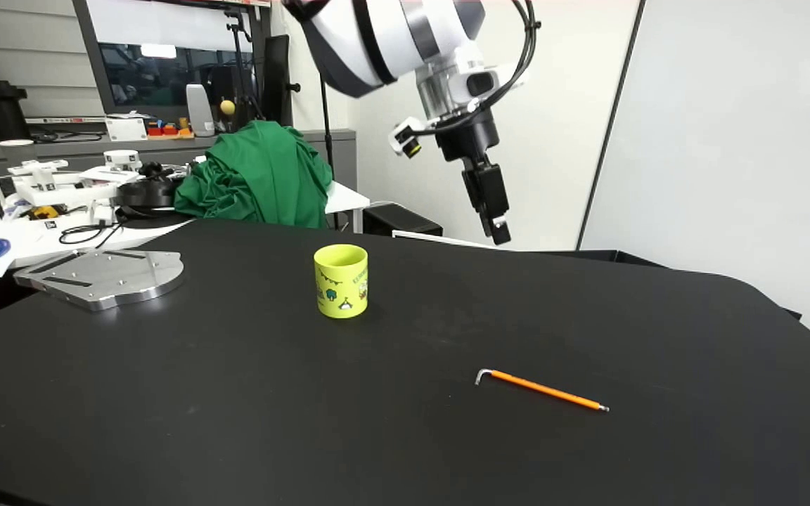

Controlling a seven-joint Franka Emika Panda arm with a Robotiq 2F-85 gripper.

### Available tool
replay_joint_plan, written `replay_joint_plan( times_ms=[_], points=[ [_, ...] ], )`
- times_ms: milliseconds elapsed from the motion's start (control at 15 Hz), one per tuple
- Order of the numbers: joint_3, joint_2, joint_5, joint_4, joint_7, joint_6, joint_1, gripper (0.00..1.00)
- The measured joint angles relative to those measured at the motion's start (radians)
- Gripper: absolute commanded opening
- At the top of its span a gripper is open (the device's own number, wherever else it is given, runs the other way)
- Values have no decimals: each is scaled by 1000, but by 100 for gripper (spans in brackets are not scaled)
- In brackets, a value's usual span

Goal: Put the pen on the table

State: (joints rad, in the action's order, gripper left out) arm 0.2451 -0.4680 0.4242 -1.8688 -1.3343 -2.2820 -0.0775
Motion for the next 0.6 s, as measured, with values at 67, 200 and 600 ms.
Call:
replay_joint_plan(
  times_ms=[67, 200, 600],
  points=[
    [-7, 29, -52, -2, 29, -8, -1, 98],
    [-23, 89, -146, -15, 87, -48, -2, 89],
    [-46, 176, -246, -66, 153, -89, -6, 100]
  ],
)
